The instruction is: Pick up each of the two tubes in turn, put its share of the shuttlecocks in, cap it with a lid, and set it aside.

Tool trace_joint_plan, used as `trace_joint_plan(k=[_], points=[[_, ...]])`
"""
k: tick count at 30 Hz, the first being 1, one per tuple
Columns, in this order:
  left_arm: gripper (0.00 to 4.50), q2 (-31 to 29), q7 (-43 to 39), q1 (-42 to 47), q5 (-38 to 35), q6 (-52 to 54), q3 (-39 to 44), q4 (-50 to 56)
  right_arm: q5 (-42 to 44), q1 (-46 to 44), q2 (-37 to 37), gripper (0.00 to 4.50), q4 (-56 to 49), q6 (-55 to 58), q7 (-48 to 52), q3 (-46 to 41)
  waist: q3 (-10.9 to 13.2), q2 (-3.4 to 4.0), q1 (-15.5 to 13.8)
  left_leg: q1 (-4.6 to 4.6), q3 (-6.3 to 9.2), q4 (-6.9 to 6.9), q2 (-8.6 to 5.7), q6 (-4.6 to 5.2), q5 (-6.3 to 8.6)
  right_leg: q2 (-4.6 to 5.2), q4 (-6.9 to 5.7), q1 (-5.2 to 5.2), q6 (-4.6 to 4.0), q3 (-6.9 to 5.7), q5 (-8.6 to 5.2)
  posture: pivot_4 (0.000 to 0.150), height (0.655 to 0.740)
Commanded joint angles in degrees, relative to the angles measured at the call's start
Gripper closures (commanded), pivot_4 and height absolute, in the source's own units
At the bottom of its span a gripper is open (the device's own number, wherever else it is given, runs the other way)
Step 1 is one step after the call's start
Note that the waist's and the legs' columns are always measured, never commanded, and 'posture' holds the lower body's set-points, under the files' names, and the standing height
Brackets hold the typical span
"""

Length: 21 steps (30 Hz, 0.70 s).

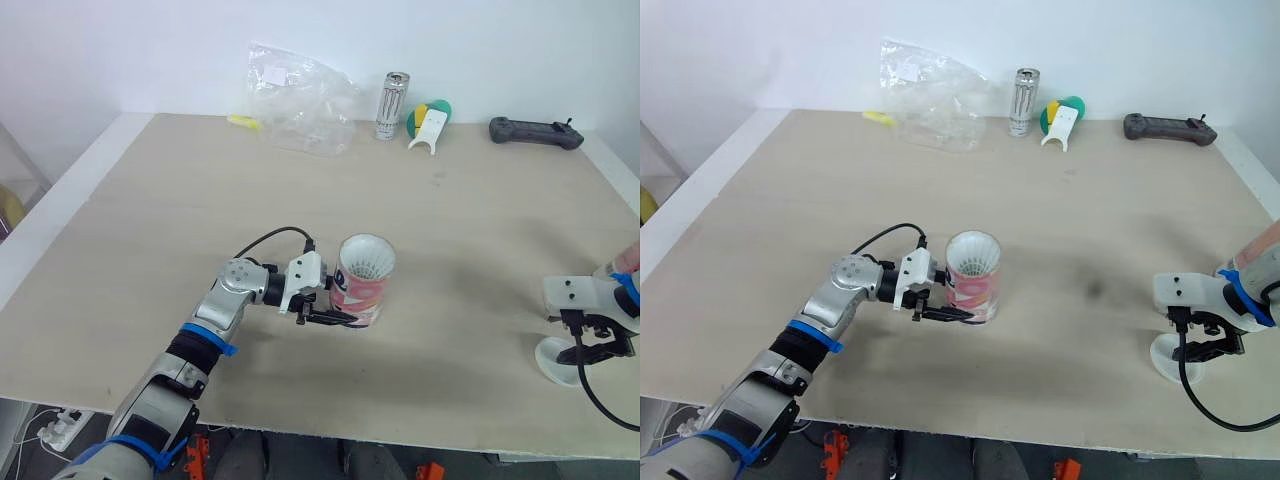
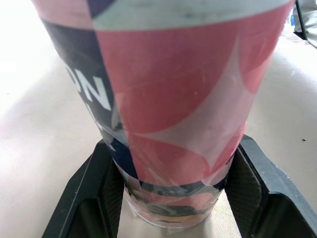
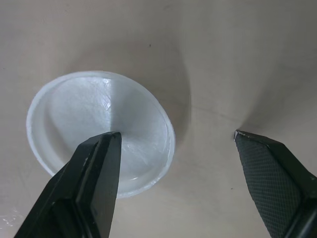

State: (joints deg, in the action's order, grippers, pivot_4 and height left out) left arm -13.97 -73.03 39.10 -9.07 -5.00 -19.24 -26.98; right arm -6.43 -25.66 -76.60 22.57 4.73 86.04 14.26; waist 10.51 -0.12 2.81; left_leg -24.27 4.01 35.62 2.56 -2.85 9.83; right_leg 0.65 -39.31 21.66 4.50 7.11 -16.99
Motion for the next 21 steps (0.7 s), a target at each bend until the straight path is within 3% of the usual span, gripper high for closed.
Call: trace_joint_plan(k=[1, 2, 3, 4, 8, 15, 21], points=[[1.99, -1.41, -0.79, -1.04, 1.98, 0.83, -1.05, -0.98, 0.35, 0.23, -0.48, 1.39, -0.41, 0.81, 1.65, -1.61, 0.0, 0.0, 0.0, 0.01, 0.0, -0.02, 0.0, 0.0, 0.0, 0.0, 0.01, 0.0, 0.0, 0.0, 0.0, 0.15, 0.74], [1.99, -1.43, -0.83, -0.89, 1.95, 0.87, -1.01, -1.09, 0.41, 0.26, -0.54, 1.78, -0.47, 1.05, 1.98, -1.76, 0.0, 0.0, 0.0, 0.02, 0.0, -0.03, 0.0, 0.0, 0.0, 0.0, 0.02, 0.0, 0.0, 0.0, 0.0, 0.15, 0.74], [1.99, -1.43, -0.86, -0.81, 1.94, 0.86, -1.01, -1.17, 0.47, 0.34, -0.61, 2.53, -0.61, 1.22, 2.24, -1.88, 0.0, 0.0, 0.01, 0.02, 0.0, -0.05, 0.0, 0.0, 0.0, 0.0, 0.02, 0.0, 0.0, 0.0, 0.0, 0.15, 0.74], [1.99, -1.41, -0.89, -0.65, 1.96, 0.8, -1.0, -1.38, 0.42, 0.27, -0.57, 2.76, -0.68, 1.37, 2.38, -1.93, 0.0, 0.0, 0.01, 0.03, 0.0, -0.05, 0.0, 0.0, 0.0, 0.0, 0.02, 0.0, 0.0, 0.0, 0.0, 0.15, 0.74], [1.99, -1.2, -0.74, 0.3, 2.06, 0.58, -0.84, -2.36, 0.88, 0.6, -0.52, 4.44, -2.19, 2.36, 2.79, -2.59, 0.0, 0.0, 0.01, 0.03, 0.0, -0.04, 0.0, 0.0, 0.0, 0.0, 0.02, -0.01, 0.01, 0.0, 0.01, 0.15, 0.74], [1.99, -1.08, -1.25, 1.49, 1.98, 0.9, -0.88, -3.97, 2.68, 0.85, -0.95, 4.44, -6.02, 4.51, 2.46, -4.74, 0.0, 0.01, 0.08, 0.05, 0.0, -0.01, 0.0, 0.0, 0.0, 0.0, 0.02, -0.03, 0.05, 0.02, 0.05, 0.15, 0.74], [1.99, -2.32, -3.84, 0.76, 2.9, 1.86, -2.33, -4.09, 14.44, -9.32, 6.27, 4.44, -22.15, 17.81, 2.71, -9.25, -0.07, 0.12, 1.38, 0.1, 0.0, -0.03, 0.03, -0.02, -0.01, -0.03, 0.02, -0.04, 0.02, 0.03, 0.1, 0.15, 0.74]])
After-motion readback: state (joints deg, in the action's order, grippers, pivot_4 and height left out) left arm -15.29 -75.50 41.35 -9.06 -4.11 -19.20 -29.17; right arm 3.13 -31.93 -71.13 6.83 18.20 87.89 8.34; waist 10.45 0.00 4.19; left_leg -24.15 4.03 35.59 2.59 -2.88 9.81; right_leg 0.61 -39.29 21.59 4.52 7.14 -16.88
